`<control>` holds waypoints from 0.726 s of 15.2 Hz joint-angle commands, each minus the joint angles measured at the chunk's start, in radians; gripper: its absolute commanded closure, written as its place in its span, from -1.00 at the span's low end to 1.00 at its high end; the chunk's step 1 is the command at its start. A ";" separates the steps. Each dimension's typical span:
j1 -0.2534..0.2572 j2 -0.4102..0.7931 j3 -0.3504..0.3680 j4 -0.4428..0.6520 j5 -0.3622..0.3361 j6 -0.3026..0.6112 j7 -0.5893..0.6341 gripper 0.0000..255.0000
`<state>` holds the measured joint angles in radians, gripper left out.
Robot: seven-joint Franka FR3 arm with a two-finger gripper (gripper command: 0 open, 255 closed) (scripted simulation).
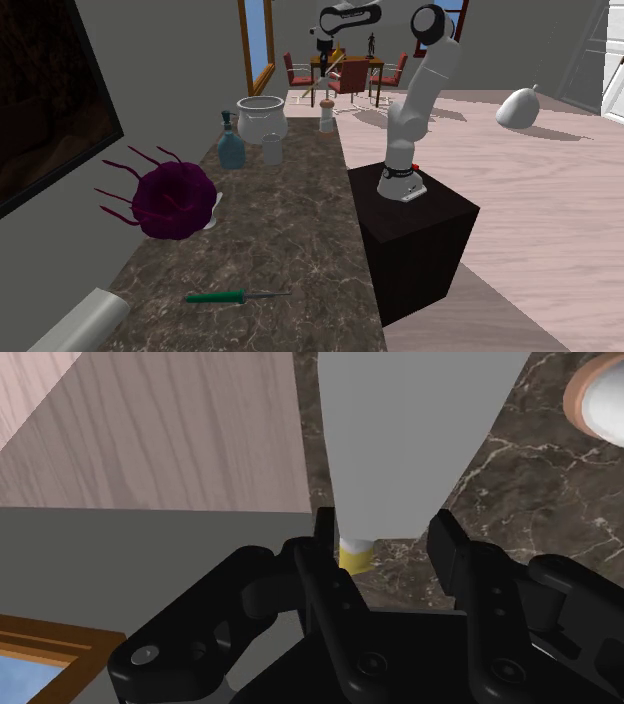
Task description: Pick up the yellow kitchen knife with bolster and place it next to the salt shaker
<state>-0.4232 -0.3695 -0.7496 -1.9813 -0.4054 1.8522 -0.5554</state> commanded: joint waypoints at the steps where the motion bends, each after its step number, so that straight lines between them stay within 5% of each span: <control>1: -0.001 0.005 -0.012 -0.020 -0.001 0.027 -0.004 1.00; 11: -0.009 0.013 -0.040 -0.145 -0.020 0.158 0.018 1.00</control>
<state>-0.4325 -0.3620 -0.7848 -2.1153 -0.4254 1.9947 -0.5386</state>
